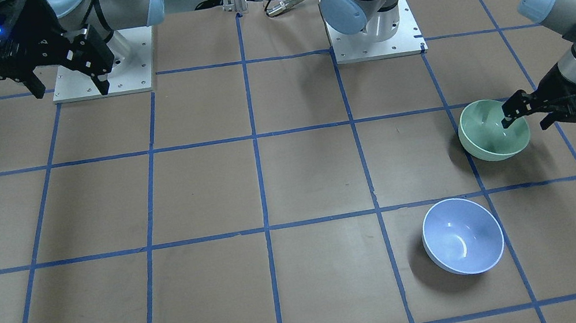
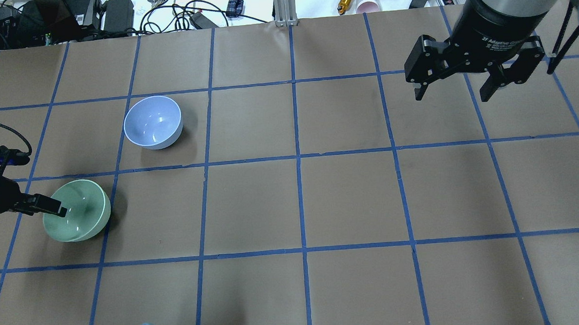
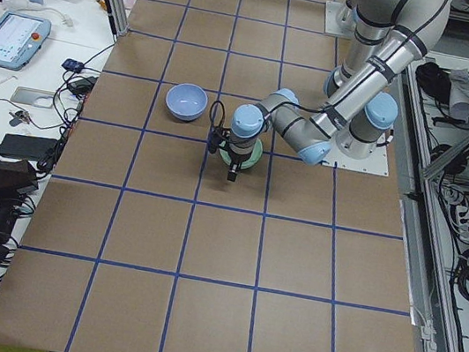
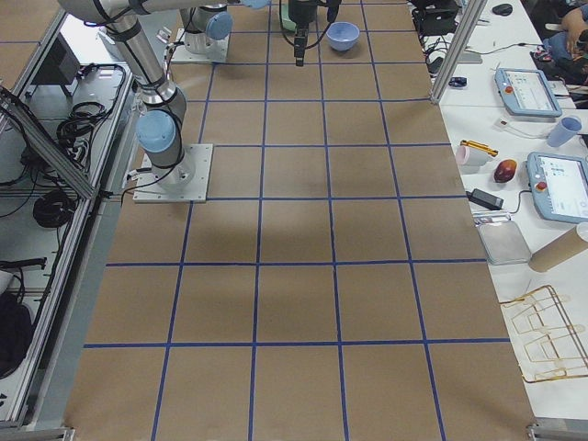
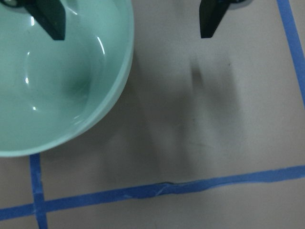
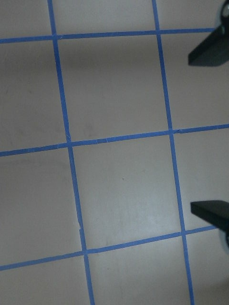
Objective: Stack green bowl on blue bowl
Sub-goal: 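Lower the left gripper onto the green bowl's rim and close it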
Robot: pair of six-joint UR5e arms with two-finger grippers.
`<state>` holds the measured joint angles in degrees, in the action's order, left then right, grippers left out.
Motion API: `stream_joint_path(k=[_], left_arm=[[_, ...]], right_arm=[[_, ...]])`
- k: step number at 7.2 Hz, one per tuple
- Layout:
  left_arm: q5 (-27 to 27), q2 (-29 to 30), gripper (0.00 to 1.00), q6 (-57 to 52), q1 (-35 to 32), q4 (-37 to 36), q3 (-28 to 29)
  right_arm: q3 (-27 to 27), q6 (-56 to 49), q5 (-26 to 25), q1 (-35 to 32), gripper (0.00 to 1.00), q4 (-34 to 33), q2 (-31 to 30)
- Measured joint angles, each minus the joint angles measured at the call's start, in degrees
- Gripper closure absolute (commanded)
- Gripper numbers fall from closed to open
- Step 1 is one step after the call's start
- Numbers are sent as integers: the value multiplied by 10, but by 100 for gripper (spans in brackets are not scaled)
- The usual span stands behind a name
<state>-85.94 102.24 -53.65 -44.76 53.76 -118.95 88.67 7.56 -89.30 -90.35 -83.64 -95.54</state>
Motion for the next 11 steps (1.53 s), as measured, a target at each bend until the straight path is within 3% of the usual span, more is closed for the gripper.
stream_joint_path(k=[6, 7, 8, 9, 11], left_arm=[[-5, 26, 0, 25, 0, 6, -5], [-5, 28, 19, 30, 0, 6, -7], [-5, 30, 58, 32, 0, 6, -8], [-5, 31, 64, 33, 0, 6, -8], [-5, 32, 98, 33, 0, 6, -8]], right_arm=[[0, 0, 0, 0, 0, 0, 0], [0, 0, 0, 0, 0, 0, 0], [0, 0, 0, 0, 0, 0, 0], [0, 0, 0, 0, 0, 0, 0], [0, 0, 0, 0, 0, 0, 0]])
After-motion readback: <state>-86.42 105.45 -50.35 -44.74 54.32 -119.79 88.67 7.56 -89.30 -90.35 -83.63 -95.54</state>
